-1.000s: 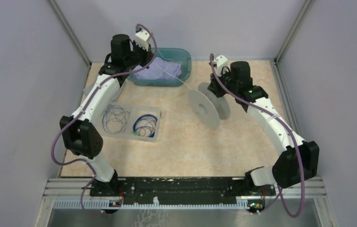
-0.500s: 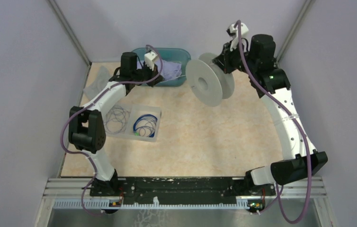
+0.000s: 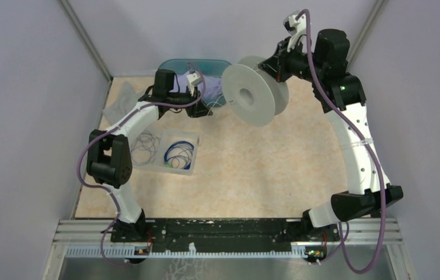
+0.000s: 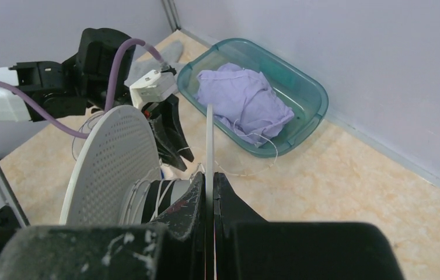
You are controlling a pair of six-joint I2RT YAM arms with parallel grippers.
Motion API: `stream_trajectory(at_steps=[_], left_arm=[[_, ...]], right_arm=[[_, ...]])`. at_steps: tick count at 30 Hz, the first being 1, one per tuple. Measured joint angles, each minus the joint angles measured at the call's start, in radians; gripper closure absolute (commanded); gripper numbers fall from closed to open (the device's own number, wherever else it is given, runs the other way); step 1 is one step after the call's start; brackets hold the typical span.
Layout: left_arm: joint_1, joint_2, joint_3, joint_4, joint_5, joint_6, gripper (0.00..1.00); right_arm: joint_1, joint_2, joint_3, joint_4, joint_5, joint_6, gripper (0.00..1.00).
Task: Wrap the cables
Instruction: Wrap the cable around the cable reel.
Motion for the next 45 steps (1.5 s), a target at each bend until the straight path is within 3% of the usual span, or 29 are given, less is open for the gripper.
stream_trajectory(at_steps=[11,20,36,45], left_arm=[[0.0,-0.098,-0.061,-0.114,0.073,0.063,0.47],[0.0,-0.207,-0.145,-0.19,0.122,0.184,0.35],[0.023,-0.232,-0.186,-0.28,0.009,0.524,0.22],[0.025,-0.23,-0.185,-0.285,0.15,0.751,0.11]], right_arm=[[0.0,0.006,0.167,-0.051,-0.049,0.019,1.0],[-0.001,-0.008,0.207,-0.08,-0.065,0.025,1.0],[-0.001,-0.019,0.234,-0.139,-0.005,-0.002,1.0],[-0.001,-0.019,0.233,-0.138,-0.017,0.001,1.0]])
